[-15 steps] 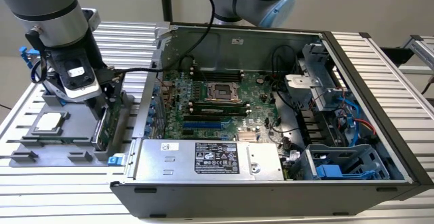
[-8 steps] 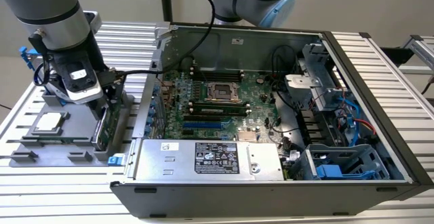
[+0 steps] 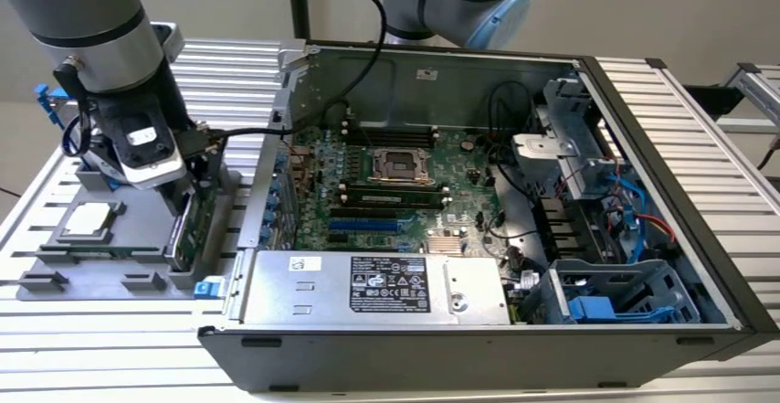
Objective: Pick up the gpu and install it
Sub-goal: 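Pick up the gpu and move the gpu toward the slot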
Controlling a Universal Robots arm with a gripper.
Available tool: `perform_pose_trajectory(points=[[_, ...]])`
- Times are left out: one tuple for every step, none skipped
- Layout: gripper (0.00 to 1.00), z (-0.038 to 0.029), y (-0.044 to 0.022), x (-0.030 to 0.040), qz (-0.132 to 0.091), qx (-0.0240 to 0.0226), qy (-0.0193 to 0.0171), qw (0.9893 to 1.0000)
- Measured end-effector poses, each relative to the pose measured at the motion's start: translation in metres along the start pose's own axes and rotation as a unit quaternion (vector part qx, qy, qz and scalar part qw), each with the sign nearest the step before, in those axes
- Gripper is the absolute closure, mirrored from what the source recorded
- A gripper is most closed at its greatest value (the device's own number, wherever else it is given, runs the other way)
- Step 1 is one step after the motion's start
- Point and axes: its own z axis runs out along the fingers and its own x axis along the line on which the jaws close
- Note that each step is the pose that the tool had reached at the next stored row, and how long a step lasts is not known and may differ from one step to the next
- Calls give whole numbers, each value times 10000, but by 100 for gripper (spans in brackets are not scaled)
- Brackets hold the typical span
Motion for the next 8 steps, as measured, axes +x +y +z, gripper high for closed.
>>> perform_pose_trajectory(points=[[0, 10, 0, 1, 4, 0, 0, 10000], [0, 19, -1, 2, 10, 1, 0, 10000], [0, 28, -1, 2, 17, 1, 0, 10000], [0, 38, -2, 2, 22, 1, -1, 10000], [0, 48, -2, 3, 26, 1, -1, 10000], [0, 58, -3, 3, 29, 1, -1, 10000], [0, 68, -3, 3, 33, 1, -1, 10000], [0, 79, -4, 3, 36, 1, -1, 10000]])
